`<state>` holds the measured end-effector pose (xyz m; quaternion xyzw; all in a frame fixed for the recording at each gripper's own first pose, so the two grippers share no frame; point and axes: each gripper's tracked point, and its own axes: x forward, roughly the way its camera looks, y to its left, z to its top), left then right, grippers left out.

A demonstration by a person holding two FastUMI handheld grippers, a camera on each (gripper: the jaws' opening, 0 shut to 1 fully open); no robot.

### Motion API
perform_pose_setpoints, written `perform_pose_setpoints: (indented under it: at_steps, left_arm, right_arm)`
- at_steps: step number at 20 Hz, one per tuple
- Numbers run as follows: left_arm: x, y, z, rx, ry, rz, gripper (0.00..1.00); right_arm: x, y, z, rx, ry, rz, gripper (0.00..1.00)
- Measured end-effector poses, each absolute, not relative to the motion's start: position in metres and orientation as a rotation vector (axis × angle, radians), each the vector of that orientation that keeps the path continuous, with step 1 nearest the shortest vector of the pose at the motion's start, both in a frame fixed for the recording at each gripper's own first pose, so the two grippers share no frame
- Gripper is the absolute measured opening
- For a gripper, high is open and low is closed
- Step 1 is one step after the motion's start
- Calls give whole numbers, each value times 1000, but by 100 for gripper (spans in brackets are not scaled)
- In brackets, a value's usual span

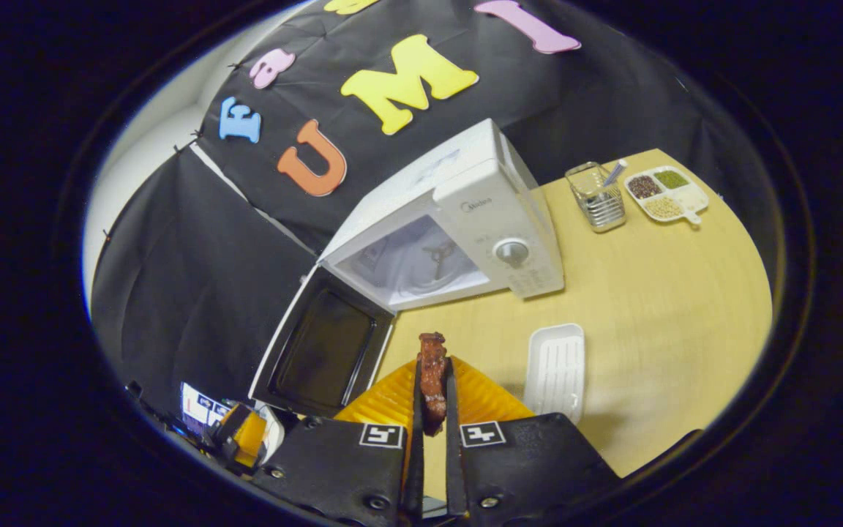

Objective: Open the microwave oven with the left hand, put the food in, and close the microwave oven.

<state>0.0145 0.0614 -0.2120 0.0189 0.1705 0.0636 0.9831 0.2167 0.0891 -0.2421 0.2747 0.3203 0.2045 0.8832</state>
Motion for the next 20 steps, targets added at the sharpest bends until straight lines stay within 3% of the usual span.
perform_pose_setpoints:
  at_steps: [7,14,20]
  left_arm:
    - [4,95,-224,47,333,-22,90]
    - [-15,135,-239,21,364,-17,90]
    - [-23,164,-251,43,392,19,90]
  right_arm:
    - [299,203,-234,667,430,327,15]
    - [413,242,-287,871,272,87,15]
    - [465,238,-346,803,254,-72,15]
